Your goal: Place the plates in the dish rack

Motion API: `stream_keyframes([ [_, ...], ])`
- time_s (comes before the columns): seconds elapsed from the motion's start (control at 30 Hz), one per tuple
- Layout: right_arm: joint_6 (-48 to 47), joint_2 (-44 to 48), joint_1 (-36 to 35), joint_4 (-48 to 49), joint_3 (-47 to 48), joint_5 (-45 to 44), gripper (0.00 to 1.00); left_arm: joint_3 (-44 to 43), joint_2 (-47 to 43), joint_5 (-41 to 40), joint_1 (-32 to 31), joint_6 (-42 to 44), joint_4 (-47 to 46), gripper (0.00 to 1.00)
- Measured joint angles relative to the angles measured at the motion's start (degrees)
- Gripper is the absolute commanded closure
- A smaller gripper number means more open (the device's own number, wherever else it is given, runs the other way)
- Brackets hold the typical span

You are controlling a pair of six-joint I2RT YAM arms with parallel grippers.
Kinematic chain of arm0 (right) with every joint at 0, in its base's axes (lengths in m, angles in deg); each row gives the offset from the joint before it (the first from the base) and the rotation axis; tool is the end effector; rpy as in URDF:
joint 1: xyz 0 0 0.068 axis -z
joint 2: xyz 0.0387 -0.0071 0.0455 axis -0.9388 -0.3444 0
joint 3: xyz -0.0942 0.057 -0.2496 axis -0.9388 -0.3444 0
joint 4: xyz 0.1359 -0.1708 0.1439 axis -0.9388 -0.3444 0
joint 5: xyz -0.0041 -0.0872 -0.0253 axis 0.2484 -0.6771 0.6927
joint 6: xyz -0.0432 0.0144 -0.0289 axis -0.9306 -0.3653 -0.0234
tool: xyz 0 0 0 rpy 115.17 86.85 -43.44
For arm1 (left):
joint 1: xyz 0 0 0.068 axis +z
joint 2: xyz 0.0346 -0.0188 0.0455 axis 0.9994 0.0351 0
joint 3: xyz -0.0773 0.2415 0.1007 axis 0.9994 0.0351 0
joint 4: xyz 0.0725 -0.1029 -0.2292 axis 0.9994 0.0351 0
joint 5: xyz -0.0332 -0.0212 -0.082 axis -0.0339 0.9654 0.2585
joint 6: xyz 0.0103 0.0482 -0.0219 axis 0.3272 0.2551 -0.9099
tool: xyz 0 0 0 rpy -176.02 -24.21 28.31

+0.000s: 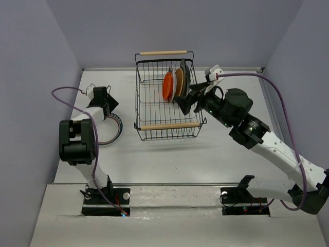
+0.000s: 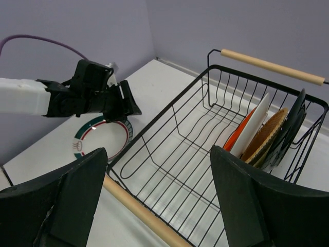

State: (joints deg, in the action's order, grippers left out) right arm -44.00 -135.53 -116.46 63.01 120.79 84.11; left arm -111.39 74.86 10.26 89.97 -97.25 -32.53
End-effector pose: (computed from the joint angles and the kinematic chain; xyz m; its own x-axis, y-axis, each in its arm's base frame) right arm 0.1756 0.1820 0.4423 -0.0336 0.0908 -0.9953 -0.6761 0.7314 0.0895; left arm 0.3626 0.0184 0.1899 -0.3684 -0.6070 -0.7041 -0.4854 0.7716 -0.4112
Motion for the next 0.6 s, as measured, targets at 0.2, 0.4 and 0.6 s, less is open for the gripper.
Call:
stream_keyframes([
  [0.2,0.0,1.4,0.0,1.0,-0.2,0.0,0.14,-11.8,1.5,2.0,0.2,2.6,2.5,0.29],
  [0.4,0.4,-0.2,0.0,1.0,-0.2,0.7,0.14,-8.0,-13.4,2.2,5.2,2.5,5.2,0.24],
  [0.6,1.1,0.2,0.0,0.5,-0.2,2.1,0.14,12.9,-40.0,0.4,9.9,-2.6,12.5,0.07],
])
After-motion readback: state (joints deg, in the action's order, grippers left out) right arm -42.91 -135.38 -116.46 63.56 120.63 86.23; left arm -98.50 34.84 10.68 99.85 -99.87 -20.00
